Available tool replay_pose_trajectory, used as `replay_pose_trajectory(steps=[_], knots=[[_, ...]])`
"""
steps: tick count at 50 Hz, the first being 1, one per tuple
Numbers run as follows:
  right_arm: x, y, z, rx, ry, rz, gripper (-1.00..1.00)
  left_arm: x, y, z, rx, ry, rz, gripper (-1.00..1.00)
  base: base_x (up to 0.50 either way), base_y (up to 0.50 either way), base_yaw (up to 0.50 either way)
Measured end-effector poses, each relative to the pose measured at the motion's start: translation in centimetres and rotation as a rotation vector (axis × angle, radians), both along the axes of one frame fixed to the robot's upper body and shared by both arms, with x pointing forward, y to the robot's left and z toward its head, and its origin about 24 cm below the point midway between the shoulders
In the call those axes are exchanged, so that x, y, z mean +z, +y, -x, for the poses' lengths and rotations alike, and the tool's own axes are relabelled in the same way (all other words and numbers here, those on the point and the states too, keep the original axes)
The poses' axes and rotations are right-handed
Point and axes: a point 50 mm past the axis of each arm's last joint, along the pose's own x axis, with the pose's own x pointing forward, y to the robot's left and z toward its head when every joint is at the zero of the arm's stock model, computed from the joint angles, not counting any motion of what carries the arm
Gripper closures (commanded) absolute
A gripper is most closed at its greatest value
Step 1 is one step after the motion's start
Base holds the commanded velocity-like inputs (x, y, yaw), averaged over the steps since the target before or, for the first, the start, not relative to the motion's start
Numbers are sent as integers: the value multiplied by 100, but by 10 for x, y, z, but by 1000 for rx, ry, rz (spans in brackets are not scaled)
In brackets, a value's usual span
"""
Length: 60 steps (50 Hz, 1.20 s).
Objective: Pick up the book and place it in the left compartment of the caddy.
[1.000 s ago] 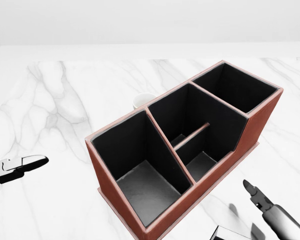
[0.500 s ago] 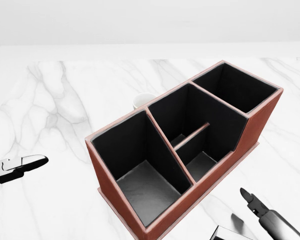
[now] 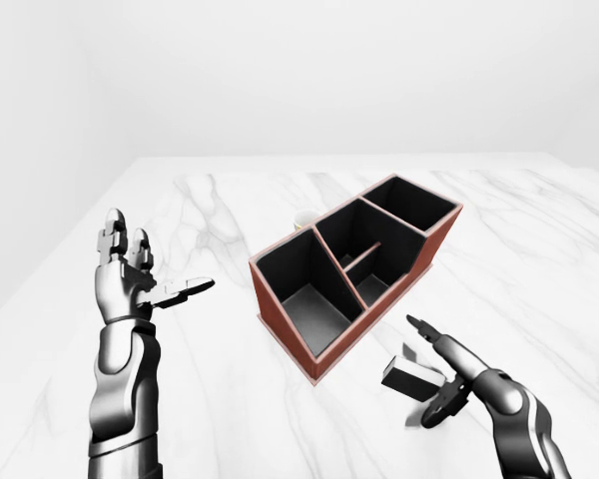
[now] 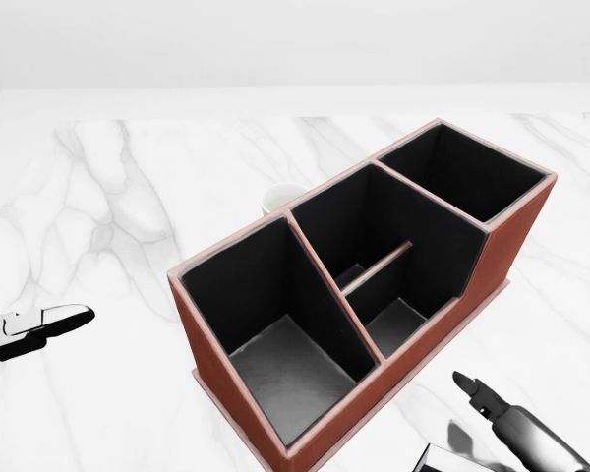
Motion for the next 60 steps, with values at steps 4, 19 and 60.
replay_pose_trajectory(steps=[4,19,60], knots=[[-1,1,-1,5,5,-6,-29,0,0,0,1,1,1,-100,0,0,0],[-4,4,-2,21,20,-8,100,-1,0,0,2,3,1,-100,0,0,0],[79,30,-14,119,-314,276,100,0,-1,0,-2,1,-3,-100,0,0,0]])
